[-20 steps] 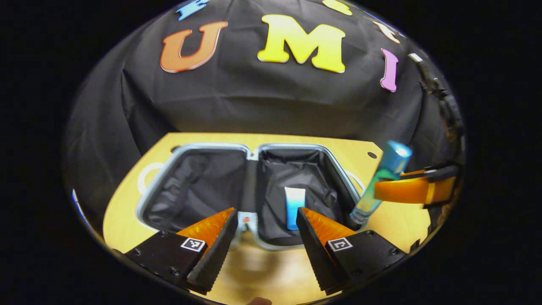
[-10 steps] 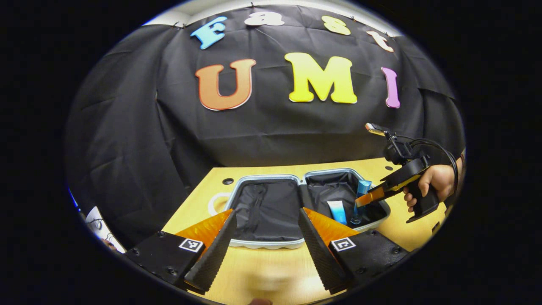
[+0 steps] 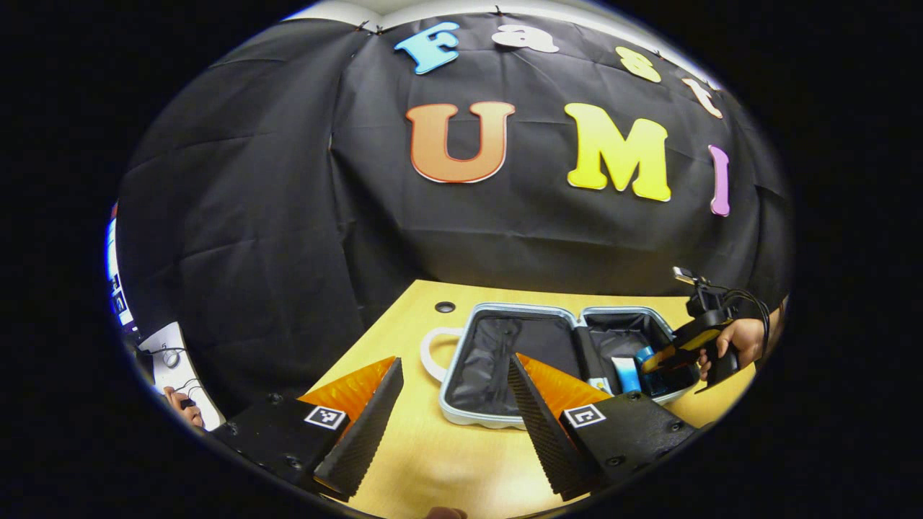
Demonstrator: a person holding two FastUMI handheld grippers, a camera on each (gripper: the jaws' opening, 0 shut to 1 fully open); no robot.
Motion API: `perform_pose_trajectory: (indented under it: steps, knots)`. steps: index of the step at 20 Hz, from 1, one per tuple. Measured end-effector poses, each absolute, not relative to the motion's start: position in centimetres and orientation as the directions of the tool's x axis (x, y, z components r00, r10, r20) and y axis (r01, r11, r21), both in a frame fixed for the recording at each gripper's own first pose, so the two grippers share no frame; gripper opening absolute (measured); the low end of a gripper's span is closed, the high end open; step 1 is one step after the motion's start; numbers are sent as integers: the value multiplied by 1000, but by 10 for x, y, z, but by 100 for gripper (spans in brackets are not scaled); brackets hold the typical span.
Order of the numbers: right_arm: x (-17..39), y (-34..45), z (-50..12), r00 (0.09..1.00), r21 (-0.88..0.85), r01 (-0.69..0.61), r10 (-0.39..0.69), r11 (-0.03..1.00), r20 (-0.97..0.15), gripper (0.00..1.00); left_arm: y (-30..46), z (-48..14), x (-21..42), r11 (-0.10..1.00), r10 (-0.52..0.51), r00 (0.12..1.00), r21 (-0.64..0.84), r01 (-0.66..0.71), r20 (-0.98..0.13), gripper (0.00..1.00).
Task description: First open the suitcase, pack the skin care products into it, and then close the suitcase.
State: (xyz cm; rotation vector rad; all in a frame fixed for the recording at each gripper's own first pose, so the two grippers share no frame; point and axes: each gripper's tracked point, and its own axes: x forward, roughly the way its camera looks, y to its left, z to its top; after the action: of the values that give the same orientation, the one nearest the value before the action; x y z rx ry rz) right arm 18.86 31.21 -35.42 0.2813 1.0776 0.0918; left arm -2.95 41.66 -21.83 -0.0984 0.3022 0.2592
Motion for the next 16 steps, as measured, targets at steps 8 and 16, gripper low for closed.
perform_pose_trajectory:
  steps: [8,16]
  knots:
    - [180,327,-346,484,294,4,256,956,-837,66,460,-275,32,876,114,910,-392,-282,-399,97]
    - [112,312,-242,592,391,-137,392,910,-704,80,480,-360,87,663,1,875,-655,-363,-484,97]
